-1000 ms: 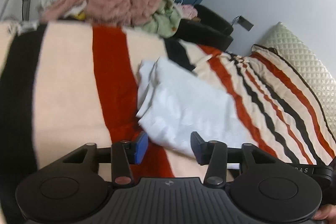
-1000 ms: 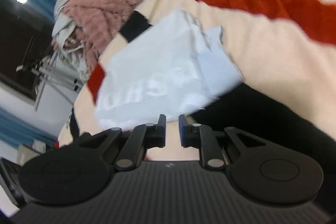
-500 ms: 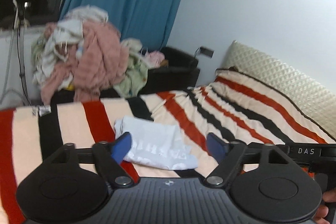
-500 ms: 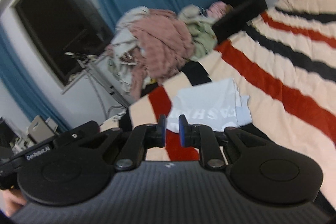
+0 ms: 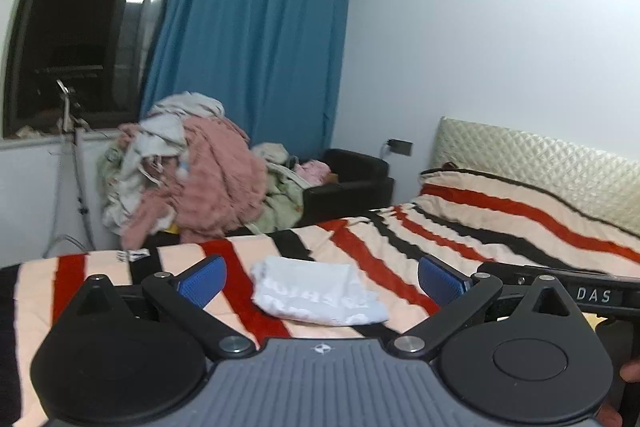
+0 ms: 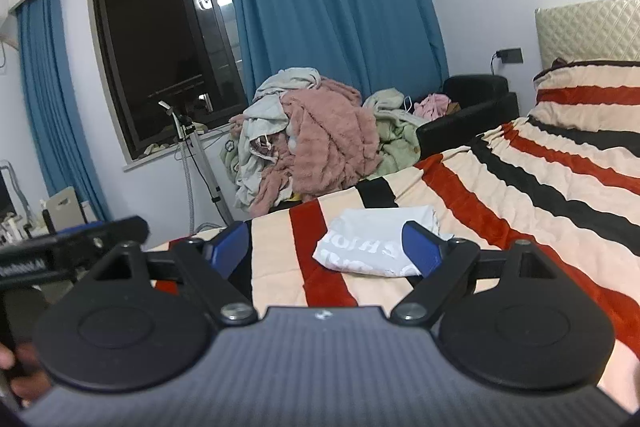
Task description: Fold clothes
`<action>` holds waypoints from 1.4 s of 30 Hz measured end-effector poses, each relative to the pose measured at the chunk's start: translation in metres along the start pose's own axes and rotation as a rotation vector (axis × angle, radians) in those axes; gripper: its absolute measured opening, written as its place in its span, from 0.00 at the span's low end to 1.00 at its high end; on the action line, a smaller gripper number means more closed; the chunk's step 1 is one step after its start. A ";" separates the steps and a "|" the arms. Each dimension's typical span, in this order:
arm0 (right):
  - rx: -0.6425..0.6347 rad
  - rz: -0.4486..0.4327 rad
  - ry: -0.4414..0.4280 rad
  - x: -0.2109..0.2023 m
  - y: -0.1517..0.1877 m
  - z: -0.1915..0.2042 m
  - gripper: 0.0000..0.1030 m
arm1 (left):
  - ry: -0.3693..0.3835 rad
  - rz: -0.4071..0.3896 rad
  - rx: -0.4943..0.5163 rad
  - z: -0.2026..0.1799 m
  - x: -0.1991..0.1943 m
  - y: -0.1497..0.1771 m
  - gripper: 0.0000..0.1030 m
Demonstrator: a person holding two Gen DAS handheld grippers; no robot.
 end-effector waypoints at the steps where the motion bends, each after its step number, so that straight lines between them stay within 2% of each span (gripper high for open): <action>1: -0.015 -0.009 0.008 0.000 0.007 0.002 0.83 | -0.010 -0.006 -0.002 0.002 -0.004 0.006 1.00; 9: -0.083 -0.045 0.045 0.022 0.052 0.011 0.83 | -0.080 -0.034 -0.062 0.024 -0.012 0.042 1.00; 14: -0.126 -0.013 0.080 0.044 0.076 0.011 0.83 | -0.115 -0.024 -0.028 0.030 0.002 0.061 1.00; 19: -0.112 0.003 0.110 0.057 0.090 0.001 0.83 | -0.106 0.021 -0.041 0.033 0.022 0.084 1.00; 27: -0.118 0.007 0.144 0.065 0.102 -0.001 0.83 | -0.113 0.074 -0.081 0.040 0.050 0.104 1.00; 36: -0.127 0.003 0.159 0.065 0.103 0.003 0.83 | -0.097 0.090 -0.096 0.042 0.057 0.110 1.00; 42: -0.102 0.012 0.162 0.066 0.104 0.000 0.83 | -0.116 0.083 -0.086 0.040 0.057 0.110 1.00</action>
Point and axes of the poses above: each gripper's, at about its wrist camera, not at the fingertips, and x roughly the way its jaws point, z to its left, y to its underside, the point moved 3 cm from there along x, roughly the way its jaws point, and after that the axes turned 14 degrees about -y, right-handed, at the moved point
